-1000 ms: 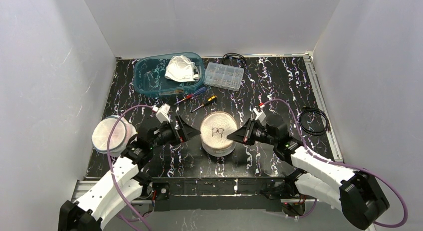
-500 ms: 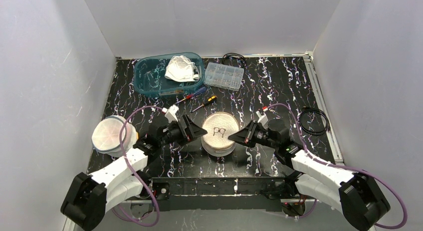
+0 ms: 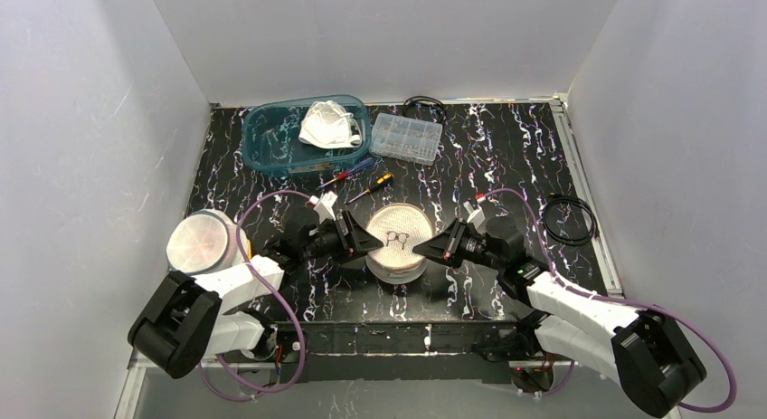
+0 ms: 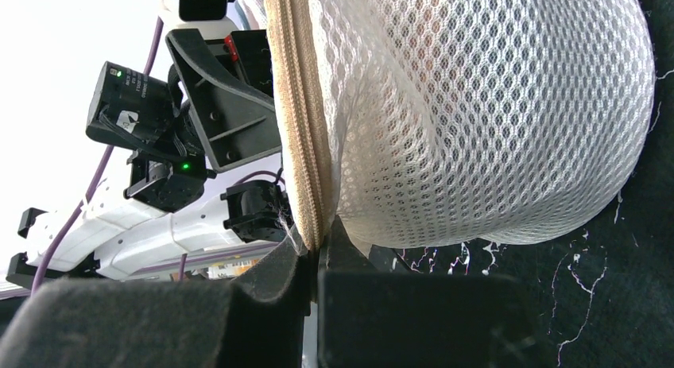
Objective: Unzip the laundry bag and remove the bra
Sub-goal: Unzip the laundry bag at the center of the board.
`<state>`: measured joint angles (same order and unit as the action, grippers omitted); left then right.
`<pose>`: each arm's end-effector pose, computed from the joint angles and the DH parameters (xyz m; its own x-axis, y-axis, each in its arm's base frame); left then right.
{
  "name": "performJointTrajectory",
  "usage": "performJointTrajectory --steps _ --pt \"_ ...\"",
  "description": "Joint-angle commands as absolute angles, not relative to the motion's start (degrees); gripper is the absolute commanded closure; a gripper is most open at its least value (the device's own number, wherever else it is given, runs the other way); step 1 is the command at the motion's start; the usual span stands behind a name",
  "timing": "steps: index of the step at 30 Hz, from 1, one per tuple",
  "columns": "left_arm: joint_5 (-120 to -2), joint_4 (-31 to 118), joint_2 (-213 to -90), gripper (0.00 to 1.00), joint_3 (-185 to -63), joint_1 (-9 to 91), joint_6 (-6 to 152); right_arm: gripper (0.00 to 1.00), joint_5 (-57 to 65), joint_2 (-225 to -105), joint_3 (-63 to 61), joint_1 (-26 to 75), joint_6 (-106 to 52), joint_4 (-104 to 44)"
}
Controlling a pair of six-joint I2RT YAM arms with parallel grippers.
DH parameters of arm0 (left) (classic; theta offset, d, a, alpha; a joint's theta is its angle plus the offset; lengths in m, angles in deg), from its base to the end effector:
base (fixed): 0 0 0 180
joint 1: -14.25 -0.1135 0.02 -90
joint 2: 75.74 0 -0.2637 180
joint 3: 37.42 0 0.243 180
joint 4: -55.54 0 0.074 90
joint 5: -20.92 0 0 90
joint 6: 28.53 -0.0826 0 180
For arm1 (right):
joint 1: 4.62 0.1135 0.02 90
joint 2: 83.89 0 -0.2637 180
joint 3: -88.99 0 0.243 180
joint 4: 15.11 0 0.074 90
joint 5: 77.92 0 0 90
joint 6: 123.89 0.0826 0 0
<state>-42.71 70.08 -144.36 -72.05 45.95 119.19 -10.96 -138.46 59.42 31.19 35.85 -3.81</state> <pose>0.2061 -0.1704 0.1739 -0.8506 -0.3650 -0.3785 0.2022 0.4375 -0.8762 0.1701 0.1626 0.1901 -0.8609 0.4434 -0.2495 -0.1130 0.3114 0.9435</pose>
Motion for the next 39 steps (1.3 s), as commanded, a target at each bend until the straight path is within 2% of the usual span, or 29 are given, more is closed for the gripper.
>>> performJointTrajectory --steps 1,3,6,10,14,17,19,26,30,34,37,39 --pt "-41.6 72.9 -144.9 0.42 -73.6 46.7 118.5 0.99 -12.1 -139.3 59.7 31.5 36.2 0.1" --pt "-42.0 73.0 -144.8 0.54 -73.6 46.8 118.4 0.99 -12.6 -139.5 59.7 31.5 36.3 0.5" --pt "-42.2 73.0 -145.0 0.67 -73.7 46.8 118.3 0.97 -12.7 -138.8 59.5 31.5 35.4 0.0" --pt "-42.1 73.0 -145.6 0.82 -73.9 46.9 118.0 0.64 -12.2 -136.9 56.9 31.5 30.5 -5.9" --pt "-42.0 72.9 -145.4 0.92 -73.7 46.9 118.7 0.32 -12.1 -135.7 52.8 31.5 24.7 -13.6" --pt "-41.6 72.0 -144.2 0.98 -73.9 46.9 119.7 0.17 -8.9 -134.3 47.8 31.7 16.2 -25.7" --pt "-41.8 69.6 -142.6 1.0 -74.4 46.9 120.0 0.03 -6.3 -133.2 43.9 31.9 10.7 -32.8" --pt "-45.4 53.1 -135.8 1.0 -79.5 46.9 118.9 0.01 4.0 -133.3 32.2 34.2 -3.8 -49.9" --pt "-52.4 33.3 -133.6 1.0 -87.9 46.9 116.5 0.01 12.3 -133.8 25.7 37.6 -7.0 -53.8" --pt "-58.8 19.5 -133.5 1.0 -95.6 46.9 115.7 0.01 22.8 -132.6 25.0 39.3 -3.6 -51.9" --pt "-62.9 13.6 -133.2 1.0 -98.2 46.9 119.0 0.01 21.1 -128.7 30.9 39.3 0.8 -41.8" --pt "-64.8 12.7 -132.2 1.0 -97.8 46.9 122.1 0.01 15.4 -126.9 35.5 39.2 5.7 -32.8"
